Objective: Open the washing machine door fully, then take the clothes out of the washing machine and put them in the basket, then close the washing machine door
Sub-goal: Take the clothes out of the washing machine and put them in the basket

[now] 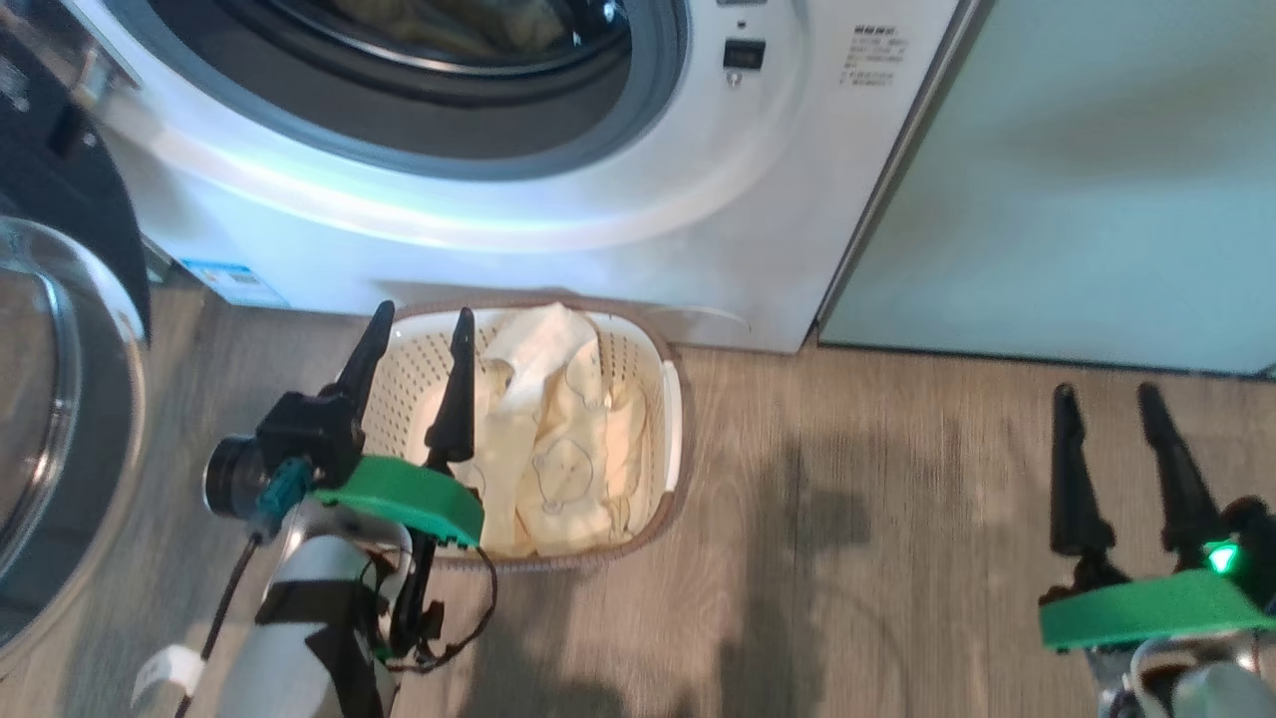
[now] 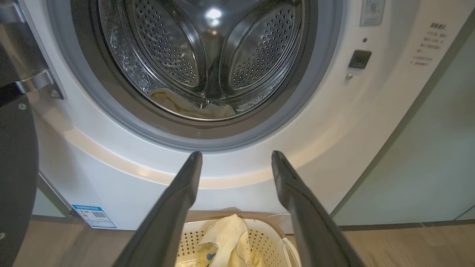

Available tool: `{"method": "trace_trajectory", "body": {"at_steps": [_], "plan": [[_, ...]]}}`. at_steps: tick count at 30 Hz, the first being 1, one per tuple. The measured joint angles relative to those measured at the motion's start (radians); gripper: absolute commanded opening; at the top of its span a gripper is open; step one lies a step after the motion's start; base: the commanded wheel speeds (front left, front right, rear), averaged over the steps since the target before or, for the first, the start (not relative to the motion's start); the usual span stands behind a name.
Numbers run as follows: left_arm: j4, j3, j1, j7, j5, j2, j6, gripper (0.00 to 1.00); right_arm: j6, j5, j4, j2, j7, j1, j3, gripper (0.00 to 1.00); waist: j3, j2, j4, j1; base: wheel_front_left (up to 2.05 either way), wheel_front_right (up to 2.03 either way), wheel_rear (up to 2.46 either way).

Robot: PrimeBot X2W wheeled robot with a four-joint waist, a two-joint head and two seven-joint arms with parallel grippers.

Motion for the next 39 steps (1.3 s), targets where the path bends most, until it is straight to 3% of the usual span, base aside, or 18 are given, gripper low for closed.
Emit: {"method": "trace_trajectory", "body": {"at_steps": [12, 21, 39], "plan": [[-0.148, -0.009, 0.158, 0.0, 0.058, 0.007, 0.001, 1.0, 0.0, 0.0, 0.006, 0.0, 0.0, 0.103, 0.029, 1.0, -0.14, 0.0, 0.005, 0.0001, 0.0, 0.0, 0.0], [-0.161, -0.012, 0.24, 0.001, 0.072, 0.016, 0.022, 1.0, 0.0, 0.0, 0.006, 0.001, 0.0, 0.165, 0.044, 1.0, -0.218, 0.0, -0.004, 0.0001, 0.0, 0.0, 0.0], [-0.181, -0.012, 0.295, 0.063, 0.055, 0.016, 0.052, 1.0, 0.0, 0.0, 0.004, 0.001, 0.0, 0.181, 0.048, 1.0, -0.245, 0.0, -0.003, 0.0002, 0.0, 0.0, 0.0]]}}
